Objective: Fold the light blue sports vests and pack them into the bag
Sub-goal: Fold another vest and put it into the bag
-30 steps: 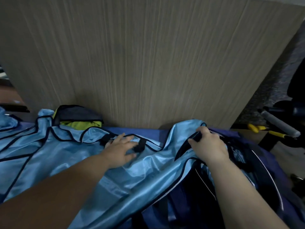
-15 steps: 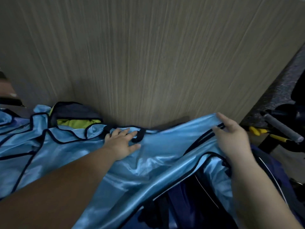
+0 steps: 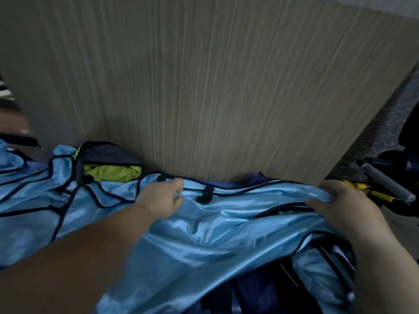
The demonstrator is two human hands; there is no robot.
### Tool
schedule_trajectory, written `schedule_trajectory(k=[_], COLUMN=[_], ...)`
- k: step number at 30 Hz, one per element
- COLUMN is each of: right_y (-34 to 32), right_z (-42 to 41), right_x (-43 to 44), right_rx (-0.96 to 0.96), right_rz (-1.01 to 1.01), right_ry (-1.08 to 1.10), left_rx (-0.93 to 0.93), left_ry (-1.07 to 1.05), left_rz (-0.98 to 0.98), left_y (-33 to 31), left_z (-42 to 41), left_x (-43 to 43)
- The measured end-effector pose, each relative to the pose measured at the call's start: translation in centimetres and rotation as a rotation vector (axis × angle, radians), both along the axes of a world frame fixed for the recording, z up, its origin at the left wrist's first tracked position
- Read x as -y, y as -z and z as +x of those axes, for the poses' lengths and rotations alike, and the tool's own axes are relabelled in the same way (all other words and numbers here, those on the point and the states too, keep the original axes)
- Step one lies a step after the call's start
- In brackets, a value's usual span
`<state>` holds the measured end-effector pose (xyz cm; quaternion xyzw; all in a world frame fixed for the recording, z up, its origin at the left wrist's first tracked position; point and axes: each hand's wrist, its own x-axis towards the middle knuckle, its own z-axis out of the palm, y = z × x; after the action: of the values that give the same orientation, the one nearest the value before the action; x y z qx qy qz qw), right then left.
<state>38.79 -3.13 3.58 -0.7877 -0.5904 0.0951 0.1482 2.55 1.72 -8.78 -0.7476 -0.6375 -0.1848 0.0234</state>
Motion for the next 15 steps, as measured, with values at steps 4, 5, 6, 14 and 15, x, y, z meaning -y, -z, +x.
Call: schedule_trajectory(k=[4,5,6,14,15], right_y=[-1.1,-1.3,-1.4,-0.3,0.0], right_z=[-0.6,-0.6,-0.7,0.0,0.1], right_x=[0.5,0.8,1.0,0.5,0.3], right_rx=[-0.002,-0.017,-0.036,-0.557,-0.743], right_rz=[-0.14,-0.172,-0.205,-0.301,-0.285], right_ry=[-0.037,-0.059,-0.083,-0.436,-0.438], left_rx=[-0.301,-0.365,-0.433,-0.586,-0.532], left_ry=[-0.01,-0.027,-0.054,-0.167,-0.13], left_rz=[-0.045,-0.063,-0.101,-0.179,-0.118], left_y=[0.1,0.2,0.3,-0.5,-0.5], left_z=[-2.6,-3.4,-4.2,-6.3,-6.0], left_x=[1.8,1.9,1.8,2.1,2.7])
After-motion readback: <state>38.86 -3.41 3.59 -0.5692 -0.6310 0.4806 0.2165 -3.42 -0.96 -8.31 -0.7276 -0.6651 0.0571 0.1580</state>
